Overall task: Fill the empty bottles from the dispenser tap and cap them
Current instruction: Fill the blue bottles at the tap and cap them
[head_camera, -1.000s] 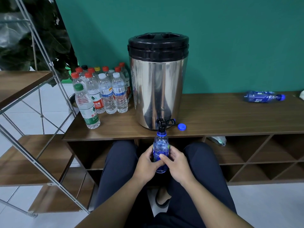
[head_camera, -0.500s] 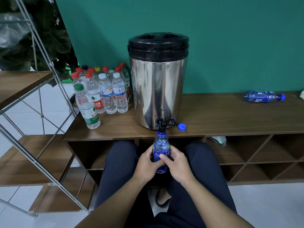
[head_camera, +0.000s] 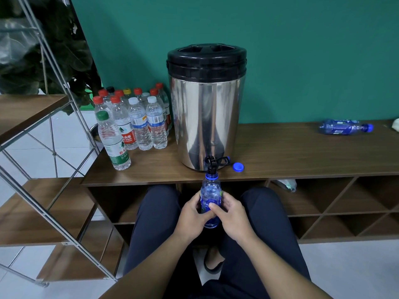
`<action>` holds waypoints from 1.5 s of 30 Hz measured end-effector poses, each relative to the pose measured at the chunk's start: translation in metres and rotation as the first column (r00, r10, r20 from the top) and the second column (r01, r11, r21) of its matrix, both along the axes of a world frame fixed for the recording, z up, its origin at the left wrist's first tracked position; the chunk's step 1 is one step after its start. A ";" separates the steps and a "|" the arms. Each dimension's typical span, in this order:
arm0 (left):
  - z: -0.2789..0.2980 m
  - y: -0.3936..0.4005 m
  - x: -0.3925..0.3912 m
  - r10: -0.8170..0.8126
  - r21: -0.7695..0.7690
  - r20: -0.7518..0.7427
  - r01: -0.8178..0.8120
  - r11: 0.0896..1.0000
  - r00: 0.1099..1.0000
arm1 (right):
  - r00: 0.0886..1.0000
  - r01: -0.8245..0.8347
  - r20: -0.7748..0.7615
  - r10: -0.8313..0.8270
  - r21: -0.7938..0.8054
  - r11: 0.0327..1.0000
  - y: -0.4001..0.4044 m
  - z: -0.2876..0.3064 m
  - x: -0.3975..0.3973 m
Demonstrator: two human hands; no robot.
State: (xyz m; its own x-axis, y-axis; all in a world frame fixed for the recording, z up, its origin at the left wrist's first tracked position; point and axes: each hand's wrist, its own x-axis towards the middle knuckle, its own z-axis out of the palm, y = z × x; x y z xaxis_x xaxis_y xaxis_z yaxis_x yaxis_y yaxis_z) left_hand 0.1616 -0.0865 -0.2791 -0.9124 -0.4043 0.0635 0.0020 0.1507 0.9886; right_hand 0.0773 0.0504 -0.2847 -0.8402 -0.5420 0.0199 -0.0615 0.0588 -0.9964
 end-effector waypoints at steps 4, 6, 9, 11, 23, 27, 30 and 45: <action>0.000 0.000 0.000 0.005 -0.003 0.002 -0.005 1.000 1.000 | 1.000 -0.003 -0.004 0.003 -0.001 1.000 0.001 0.001 0.000; -0.001 0.000 -0.001 0.006 -0.002 0.003 -0.006 1.000 1.000 | 1.000 -0.003 -0.006 0.003 -0.005 1.000 0.001 0.001 0.000; -0.003 -0.001 -0.001 0.006 0.000 0.008 -0.006 1.000 1.000 | 1.000 -0.001 -0.006 0.001 -0.007 1.000 0.001 0.000 0.001; -0.004 -0.001 -0.001 0.003 0.000 0.009 -0.003 1.000 1.000 | 1.000 0.000 -0.008 0.000 -0.005 1.000 0.001 -0.001 0.000; -0.001 -0.001 0.000 -0.003 -0.010 -0.002 0.003 1.000 1.000 | 1.000 -0.007 -0.008 0.007 -0.006 1.000 0.001 -0.001 0.000; -0.001 0.000 0.000 0.000 0.000 -0.009 0.000 1.000 1.000 | 1.000 -0.007 -0.017 0.007 -0.004 1.000 0.001 0.000 0.000; -0.001 0.000 0.000 -0.004 0.001 -0.012 0.004 1.000 1.000 | 1.000 -0.005 -0.016 0.005 -0.003 1.000 0.001 0.000 0.000; -0.004 0.000 -0.002 -0.003 0.027 -0.023 0.004 1.000 1.000 | 0.999 -0.012 -0.044 0.012 0.012 1.000 0.002 -0.002 -0.002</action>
